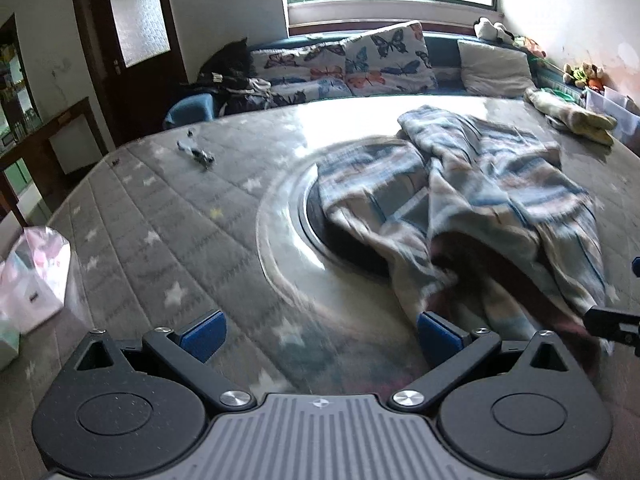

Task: Fold clothes
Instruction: 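Close both grippers on the striped garment's edge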

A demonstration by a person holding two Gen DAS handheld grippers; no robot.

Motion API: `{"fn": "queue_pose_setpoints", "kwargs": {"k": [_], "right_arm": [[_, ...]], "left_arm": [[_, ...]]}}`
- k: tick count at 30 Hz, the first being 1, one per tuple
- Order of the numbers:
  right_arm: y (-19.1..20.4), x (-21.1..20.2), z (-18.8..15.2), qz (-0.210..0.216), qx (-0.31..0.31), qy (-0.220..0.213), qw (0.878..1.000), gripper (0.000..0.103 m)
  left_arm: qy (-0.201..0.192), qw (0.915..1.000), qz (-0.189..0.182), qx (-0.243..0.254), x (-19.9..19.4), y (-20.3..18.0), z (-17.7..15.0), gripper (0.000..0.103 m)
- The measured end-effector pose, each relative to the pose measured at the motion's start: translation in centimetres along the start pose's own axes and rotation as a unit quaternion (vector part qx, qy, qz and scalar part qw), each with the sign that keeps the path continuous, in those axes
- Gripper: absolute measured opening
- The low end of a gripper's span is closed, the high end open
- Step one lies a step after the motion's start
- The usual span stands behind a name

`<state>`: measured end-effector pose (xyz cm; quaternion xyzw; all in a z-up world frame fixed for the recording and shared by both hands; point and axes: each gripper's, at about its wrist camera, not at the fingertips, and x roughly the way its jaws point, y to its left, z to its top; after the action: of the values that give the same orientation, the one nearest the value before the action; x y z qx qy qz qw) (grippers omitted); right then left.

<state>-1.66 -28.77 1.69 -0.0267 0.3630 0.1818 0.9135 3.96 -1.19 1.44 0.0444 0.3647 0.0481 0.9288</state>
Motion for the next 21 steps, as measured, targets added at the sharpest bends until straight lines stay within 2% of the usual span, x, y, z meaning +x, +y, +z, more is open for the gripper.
{"fn": "queue_pose_setpoints", "kwargs": {"k": [4,8,14,16,18,21], "right_arm": [[-1.4,1.1,1.9,-0.015,0.007,-0.009,1.0,0.093],[-2.9,2.7,4.2,-0.009,0.029,-0.012,0.999,0.087],[-3.5,6.0,6.9,0.007,0.034,-0.005,0.999,0.071],[-3.8,7.1,7.5,-0.002,0.025,-0.004,1.0,0.07],[-4.1,8.1,7.9,-0.017,0.024,0.001,1.0,0.07],[-4.6,9.2,8.2,0.004,0.034,0.015,0.999,0.07]], "left_arm": [[-0.016,0.9998,0.007,-0.011,1.7,0.6,2.1,0.103],[-0.015,0.9995,0.001,-0.027,4.0,1.1,4.3,0.101],[-0.009,0.9994,-0.007,-0.034,7.3,1.3,6.9,0.088],[-0.004,0.9994,-0.007,-0.032,8.5,1.3,7.5,0.082],[0.0,0.9995,-0.011,-0.03,9.4,1.3,7.9,0.081],[0.01,0.999,-0.028,-0.033,10.5,1.3,8.3,0.081]]}}
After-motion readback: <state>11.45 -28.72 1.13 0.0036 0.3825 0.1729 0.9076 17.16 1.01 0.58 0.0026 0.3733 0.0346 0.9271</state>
